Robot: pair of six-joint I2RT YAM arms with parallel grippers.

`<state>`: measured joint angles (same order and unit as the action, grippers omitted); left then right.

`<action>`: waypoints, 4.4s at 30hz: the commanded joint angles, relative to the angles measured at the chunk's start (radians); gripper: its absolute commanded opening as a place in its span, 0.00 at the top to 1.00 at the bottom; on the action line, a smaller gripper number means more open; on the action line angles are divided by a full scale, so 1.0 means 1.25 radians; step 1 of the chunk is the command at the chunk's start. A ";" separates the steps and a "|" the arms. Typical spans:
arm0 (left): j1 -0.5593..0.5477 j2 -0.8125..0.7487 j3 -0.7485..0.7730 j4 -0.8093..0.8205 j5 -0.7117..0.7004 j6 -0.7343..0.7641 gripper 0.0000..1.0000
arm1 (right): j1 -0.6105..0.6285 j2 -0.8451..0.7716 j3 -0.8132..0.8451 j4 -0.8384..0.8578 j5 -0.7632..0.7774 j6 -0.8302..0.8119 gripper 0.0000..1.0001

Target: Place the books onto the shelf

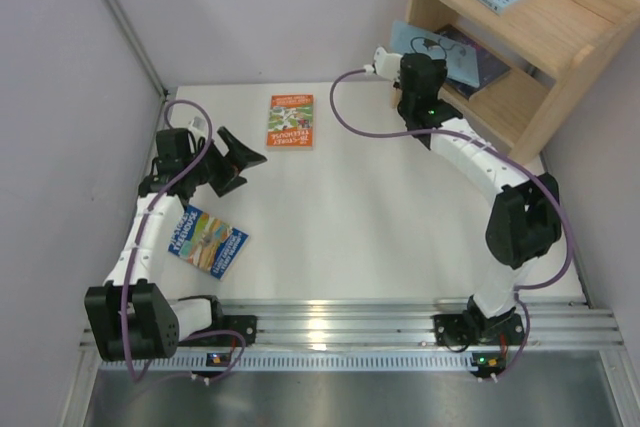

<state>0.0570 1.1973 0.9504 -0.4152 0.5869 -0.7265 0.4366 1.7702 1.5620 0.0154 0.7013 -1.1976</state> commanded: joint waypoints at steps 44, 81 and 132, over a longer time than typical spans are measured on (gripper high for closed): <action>-0.004 -0.057 -0.024 -0.002 0.007 0.033 0.01 | -0.020 0.058 0.125 -0.093 0.156 0.024 1.00; -0.005 -0.101 -0.028 -0.007 0.012 0.023 0.01 | -0.051 0.115 0.282 -0.350 -0.054 0.234 0.55; -0.012 -0.123 0.003 -0.054 -0.014 0.044 0.01 | -0.089 0.178 0.365 -0.318 -0.122 0.273 0.54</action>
<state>0.0475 1.0584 0.9165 -0.4805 0.5785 -0.6975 0.3450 1.9862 1.9537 -0.4492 0.5293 -0.8608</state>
